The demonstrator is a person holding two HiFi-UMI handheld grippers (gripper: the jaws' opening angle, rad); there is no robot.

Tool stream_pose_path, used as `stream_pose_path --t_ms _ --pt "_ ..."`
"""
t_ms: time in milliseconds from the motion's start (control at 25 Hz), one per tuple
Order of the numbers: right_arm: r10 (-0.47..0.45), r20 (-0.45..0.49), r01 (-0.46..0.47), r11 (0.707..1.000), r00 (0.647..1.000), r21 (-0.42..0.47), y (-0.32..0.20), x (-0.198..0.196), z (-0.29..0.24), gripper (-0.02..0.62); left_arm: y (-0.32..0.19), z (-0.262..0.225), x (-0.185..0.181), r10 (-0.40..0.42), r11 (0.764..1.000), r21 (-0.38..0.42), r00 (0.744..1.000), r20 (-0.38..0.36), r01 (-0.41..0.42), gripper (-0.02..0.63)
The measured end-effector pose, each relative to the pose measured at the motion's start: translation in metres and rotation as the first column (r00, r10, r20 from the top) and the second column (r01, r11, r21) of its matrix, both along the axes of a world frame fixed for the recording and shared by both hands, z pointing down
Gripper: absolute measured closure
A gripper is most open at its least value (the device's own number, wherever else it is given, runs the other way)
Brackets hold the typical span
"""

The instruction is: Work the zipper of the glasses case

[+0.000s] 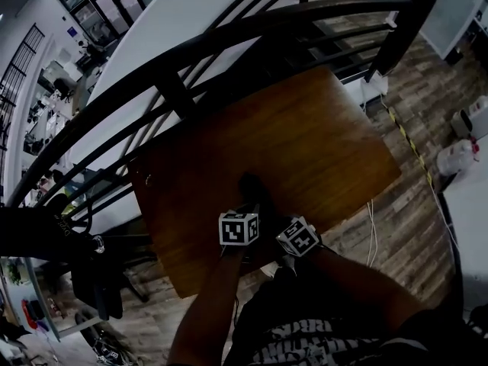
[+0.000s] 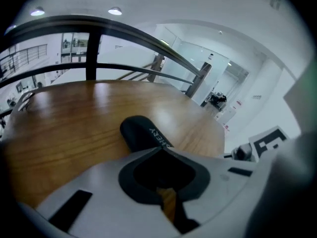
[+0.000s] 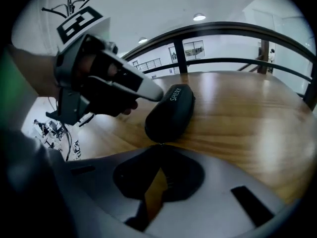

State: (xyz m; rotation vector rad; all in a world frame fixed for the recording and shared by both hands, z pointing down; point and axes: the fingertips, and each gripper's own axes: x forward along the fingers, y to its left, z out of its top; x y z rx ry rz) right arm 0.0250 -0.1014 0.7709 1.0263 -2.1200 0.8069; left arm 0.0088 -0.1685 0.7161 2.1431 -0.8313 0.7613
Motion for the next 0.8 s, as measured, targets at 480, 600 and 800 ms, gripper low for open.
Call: stream_pose_path --t_ms 480,600,800 --pt "0.06 0.04 -0.06 0.998 0.997 0.0 -0.037 0.029 -0.032 0.546 0.019 -0.008 -0.036 -0.207 0.978 -0.005 0.978 -0.013 0.207 0.602" --pt "0.087 0.061 -0.091 0.994 0.994 0.057 -0.037 0.054 -0.056 0.545 0.019 -0.028 -0.039 -0.283 0.956 0.066 0.958 -0.039 0.286 0.602" --pt "0.048 0.086 -0.069 0.963 0.995 0.261 -0.042 0.109 -0.14 0.58 0.019 -0.107 -0.015 -0.37 0.88 0.273 0.921 -0.121 0.389 0.601"
